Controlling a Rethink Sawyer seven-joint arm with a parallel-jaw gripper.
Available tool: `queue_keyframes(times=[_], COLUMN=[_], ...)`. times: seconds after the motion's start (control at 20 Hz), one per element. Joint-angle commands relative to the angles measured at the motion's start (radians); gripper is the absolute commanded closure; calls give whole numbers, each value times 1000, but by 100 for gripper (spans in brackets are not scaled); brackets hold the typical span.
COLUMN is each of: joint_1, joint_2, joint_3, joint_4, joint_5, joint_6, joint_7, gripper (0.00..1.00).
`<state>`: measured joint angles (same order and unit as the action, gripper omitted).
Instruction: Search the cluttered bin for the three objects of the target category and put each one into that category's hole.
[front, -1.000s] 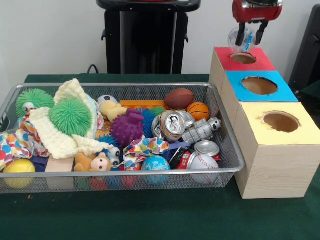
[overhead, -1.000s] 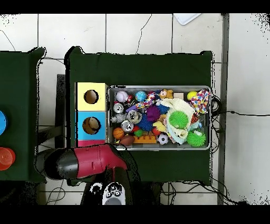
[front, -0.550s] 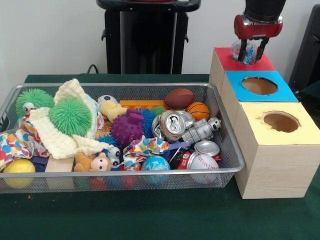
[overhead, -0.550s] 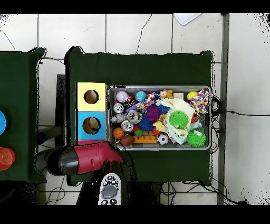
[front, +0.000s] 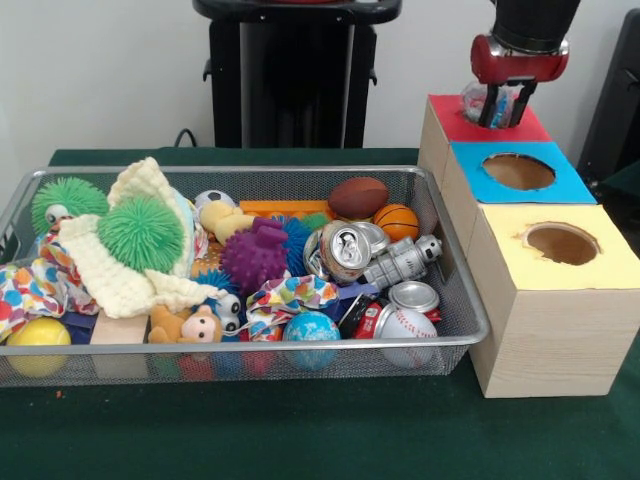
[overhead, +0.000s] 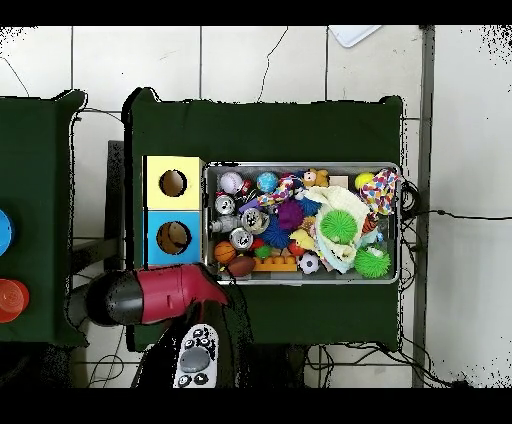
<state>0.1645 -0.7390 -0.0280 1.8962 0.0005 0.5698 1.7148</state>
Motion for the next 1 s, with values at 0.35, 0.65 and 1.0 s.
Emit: queue_keyframes(times=[0.35,0.65,1.0], joint_1=[-2,0,-4], joint_2=[68,-2,-41], joint_3=[-55,-63,-70], joint_4=[-254,-207,-216], joint_5=[35,34,31], joint_6=[214,277,361], joint_7=[233,212,190], gripper=[100,100,100])
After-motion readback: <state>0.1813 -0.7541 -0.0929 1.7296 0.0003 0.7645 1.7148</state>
